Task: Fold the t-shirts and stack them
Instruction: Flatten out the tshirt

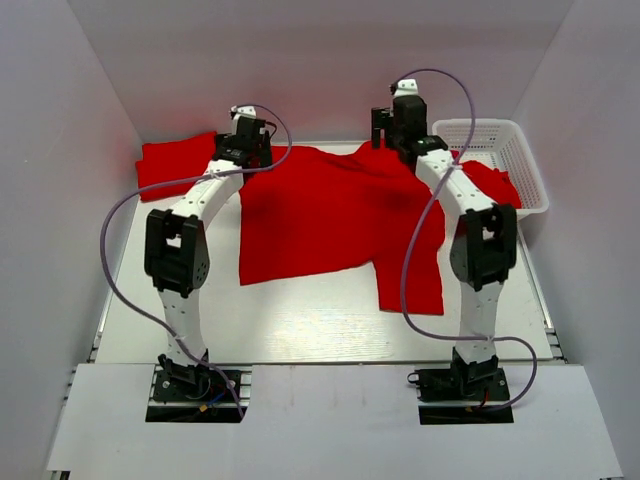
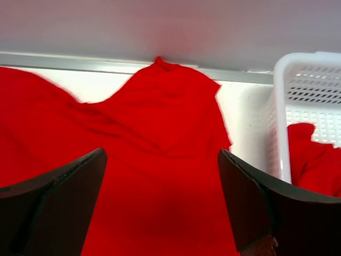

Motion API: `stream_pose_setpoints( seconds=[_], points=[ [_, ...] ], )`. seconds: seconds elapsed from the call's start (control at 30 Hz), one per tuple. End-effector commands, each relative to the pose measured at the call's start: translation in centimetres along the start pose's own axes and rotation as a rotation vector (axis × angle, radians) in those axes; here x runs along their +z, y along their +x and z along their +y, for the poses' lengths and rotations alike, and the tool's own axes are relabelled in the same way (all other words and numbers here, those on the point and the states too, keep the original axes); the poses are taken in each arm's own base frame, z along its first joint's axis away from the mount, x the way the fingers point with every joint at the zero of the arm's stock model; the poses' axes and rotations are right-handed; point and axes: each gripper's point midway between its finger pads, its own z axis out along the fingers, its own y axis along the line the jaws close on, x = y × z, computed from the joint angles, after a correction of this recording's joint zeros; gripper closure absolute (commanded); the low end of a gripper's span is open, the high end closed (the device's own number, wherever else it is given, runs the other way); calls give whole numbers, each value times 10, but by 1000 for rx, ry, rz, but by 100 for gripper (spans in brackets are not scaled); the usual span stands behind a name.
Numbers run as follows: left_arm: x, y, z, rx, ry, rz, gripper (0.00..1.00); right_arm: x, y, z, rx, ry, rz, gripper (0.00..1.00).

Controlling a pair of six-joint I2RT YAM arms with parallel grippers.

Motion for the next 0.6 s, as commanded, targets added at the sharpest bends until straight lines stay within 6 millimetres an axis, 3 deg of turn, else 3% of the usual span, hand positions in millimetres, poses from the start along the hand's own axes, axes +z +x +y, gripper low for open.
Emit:
stream_pose_setpoints(
  seconds=[0.0, 0.03, 0.07, 0.1, 0.13, 0.17, 0.2, 0.23, 0.27, 0.3, 0.33, 0.37, 0.4, 0.47, 0.53, 0.57],
  points=[
    [-30, -9, -5, -21, 85, -22, 0, -32, 6, 11, 83, -81, 27, 10],
    [-35, 1, -9, 0, 98, 7, 0, -35, 22, 11, 99, -79, 62, 10],
    [-38, 7, -9, -4, 107, 27, 0, -44, 21, 7, 109, -78, 60, 10],
    [-48, 23, -5, -24, 120, 76, 0, -51, 60, 6, 115, -68, 144, 10],
    [-49, 28, -3, -15, 115, 95, 0, -61, 45, 4, 131, -70, 112, 10],
    [-54, 35, 0, -24, 109, 116, 0, -65, 63, 4, 132, -67, 148, 10],
    [-57, 57, 5, -43, 92, 166, 0, -71, 72, 2, 149, -57, 176, 10],
    [-71, 57, 13, -63, 92, 163, 0, -85, 76, -1, 176, -47, 184, 10],
    [-79, 69, 17, -65, 94, 193, 0, -90, 95, -4, 177, -35, 222, 10],
    [-83, 94, 23, -57, 88, 240, 0, -96, 101, -10, 201, 3, 230, 10],
    [-92, 105, 29, -97, 72, 267, 0, -111, 106, -16, 240, 21, 233, 10],
    [-109, 108, 38, -131, 65, 275, 0, -117, 128, -18, 264, 44, 277, 10],
    [-115, 135, 46, -139, 40, 326, 0, -127, 126, -28, 283, 88, 263, 10],
    [-129, 154, 50, -202, 52, 361, 0, -144, 154, -31, 342, 120, 312, 10],
    [-146, 179, 59, -236, 57, 390, 0, -158, 169, -35, 371, 140, 335, 10],
    [-153, 204, 60, -252, 66, 445, 0, -171, 183, -38, 406, 152, 350, 10]
  ],
)
